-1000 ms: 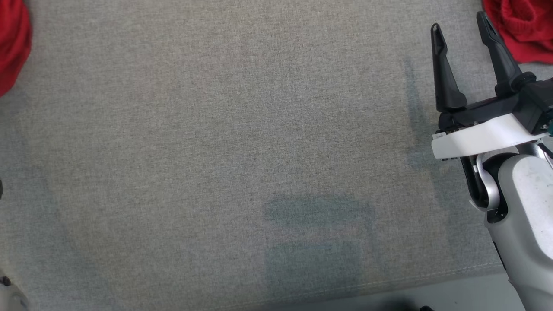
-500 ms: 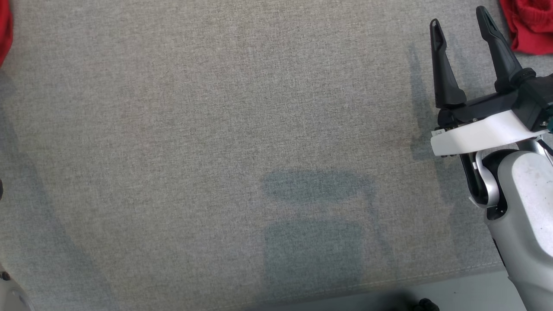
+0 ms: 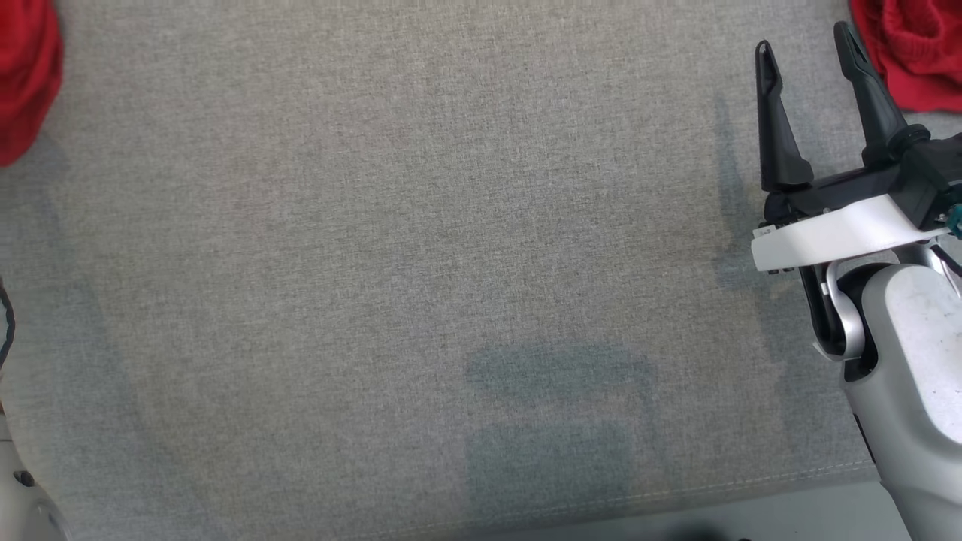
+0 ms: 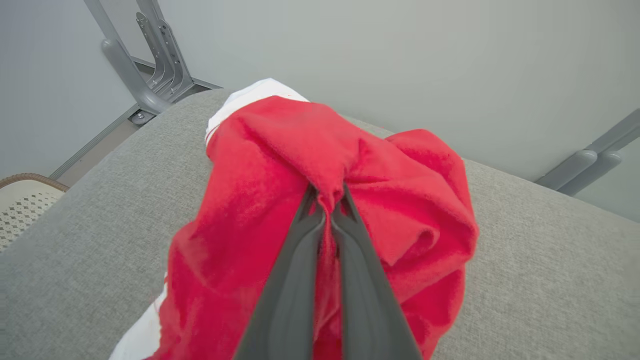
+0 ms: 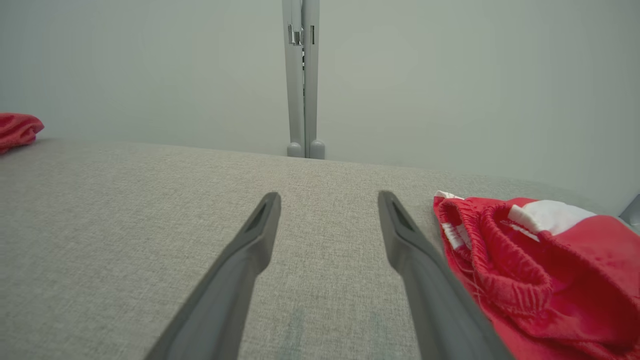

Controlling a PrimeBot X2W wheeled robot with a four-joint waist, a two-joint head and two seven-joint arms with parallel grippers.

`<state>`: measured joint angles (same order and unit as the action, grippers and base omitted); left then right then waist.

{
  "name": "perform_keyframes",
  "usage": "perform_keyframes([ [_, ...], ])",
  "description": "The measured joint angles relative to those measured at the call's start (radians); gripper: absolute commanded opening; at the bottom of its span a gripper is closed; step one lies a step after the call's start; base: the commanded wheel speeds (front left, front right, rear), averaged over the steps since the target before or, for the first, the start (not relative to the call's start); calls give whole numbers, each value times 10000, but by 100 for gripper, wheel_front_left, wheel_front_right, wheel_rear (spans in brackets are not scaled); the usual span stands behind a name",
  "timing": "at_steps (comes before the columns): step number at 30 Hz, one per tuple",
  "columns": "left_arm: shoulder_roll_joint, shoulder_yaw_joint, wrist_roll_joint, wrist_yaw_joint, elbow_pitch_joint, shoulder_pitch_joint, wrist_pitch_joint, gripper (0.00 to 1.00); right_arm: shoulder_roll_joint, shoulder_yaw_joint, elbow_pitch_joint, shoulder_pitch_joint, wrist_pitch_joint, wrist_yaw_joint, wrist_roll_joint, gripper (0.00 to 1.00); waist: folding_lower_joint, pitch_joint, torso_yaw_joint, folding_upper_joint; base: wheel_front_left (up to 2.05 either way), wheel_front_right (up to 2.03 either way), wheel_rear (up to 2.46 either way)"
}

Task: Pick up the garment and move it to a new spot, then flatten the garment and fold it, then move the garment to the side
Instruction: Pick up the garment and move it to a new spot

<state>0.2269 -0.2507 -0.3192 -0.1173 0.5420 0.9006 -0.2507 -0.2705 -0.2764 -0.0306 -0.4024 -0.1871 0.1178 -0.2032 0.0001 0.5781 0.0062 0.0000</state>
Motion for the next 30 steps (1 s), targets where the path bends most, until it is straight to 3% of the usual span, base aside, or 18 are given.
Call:
perform_keyframes([
  [5, 65, 290, 104, 370, -38, 13, 550, 0, 111, 0, 324, 6, -150, -2, -17, 100, 0, -433, 105, 0, 0, 0, 0],
  [19, -25, 1668, 416, 2050, -115, 151, 1647, 0, 470, -4, 1198, 217, -426, -19, -360, 100, -1, -2181, 387, 0, 0, 0, 0],
  [30, -851, 2986, 405, 2378, -385, -203, 2052, 0, 953, -244, 1992, 912, -506, -63, -637, 100, -1, -3863, 306, 0, 0, 0, 0],
])
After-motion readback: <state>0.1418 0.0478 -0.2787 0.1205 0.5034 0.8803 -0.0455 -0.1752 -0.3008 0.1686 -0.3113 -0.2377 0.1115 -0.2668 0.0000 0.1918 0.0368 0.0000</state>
